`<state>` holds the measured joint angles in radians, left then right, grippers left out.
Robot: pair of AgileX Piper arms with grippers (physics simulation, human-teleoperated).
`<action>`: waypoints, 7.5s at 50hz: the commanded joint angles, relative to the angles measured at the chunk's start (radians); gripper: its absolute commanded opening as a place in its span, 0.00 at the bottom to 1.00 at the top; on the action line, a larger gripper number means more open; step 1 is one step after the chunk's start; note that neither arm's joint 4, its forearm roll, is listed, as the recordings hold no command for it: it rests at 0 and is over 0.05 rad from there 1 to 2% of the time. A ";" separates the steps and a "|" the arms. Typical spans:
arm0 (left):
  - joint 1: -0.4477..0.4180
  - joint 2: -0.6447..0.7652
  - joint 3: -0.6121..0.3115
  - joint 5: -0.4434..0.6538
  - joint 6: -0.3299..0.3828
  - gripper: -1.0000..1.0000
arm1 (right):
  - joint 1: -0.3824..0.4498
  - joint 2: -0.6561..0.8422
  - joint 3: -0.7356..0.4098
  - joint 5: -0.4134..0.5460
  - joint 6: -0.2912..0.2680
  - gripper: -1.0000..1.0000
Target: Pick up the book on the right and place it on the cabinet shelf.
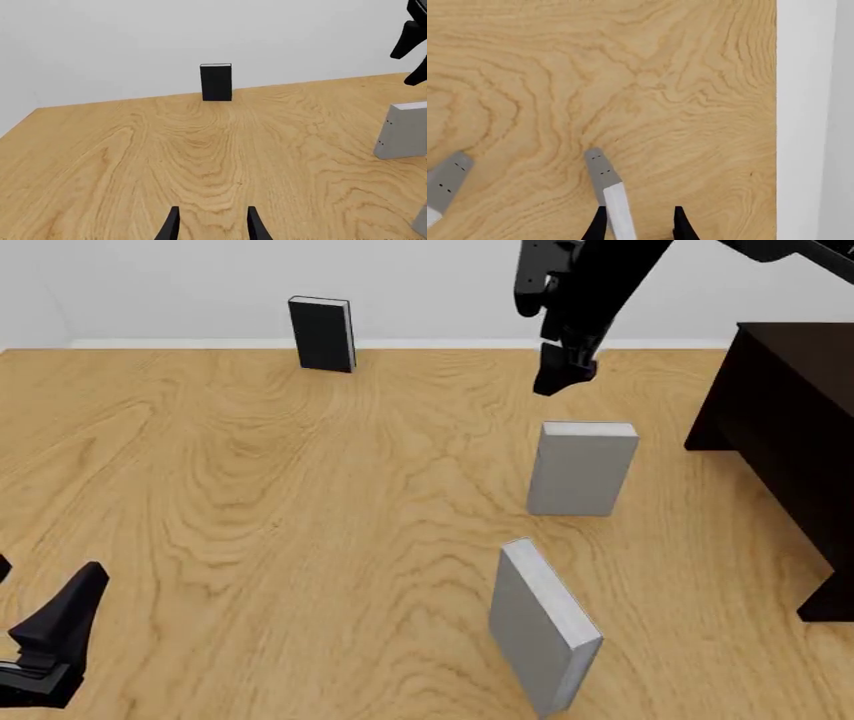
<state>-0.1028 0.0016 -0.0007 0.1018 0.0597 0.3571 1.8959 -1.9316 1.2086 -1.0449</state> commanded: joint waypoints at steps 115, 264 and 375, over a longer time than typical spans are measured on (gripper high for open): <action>-0.011 0.001 0.001 0.044 0.013 1.00 | -0.072 0.046 0.399 -0.322 0.038 1.00; -0.055 0.000 0.000 0.025 0.047 1.00 | -0.268 -0.576 1.391 -1.760 -0.449 0.00; -0.063 0.000 0.001 0.036 0.040 1.00 | -0.490 -0.445 1.576 -2.068 -0.395 0.00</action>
<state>-0.1649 0.0016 -0.0002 0.1344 0.0998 -0.1077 1.4310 -0.3429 -0.8225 -1.4530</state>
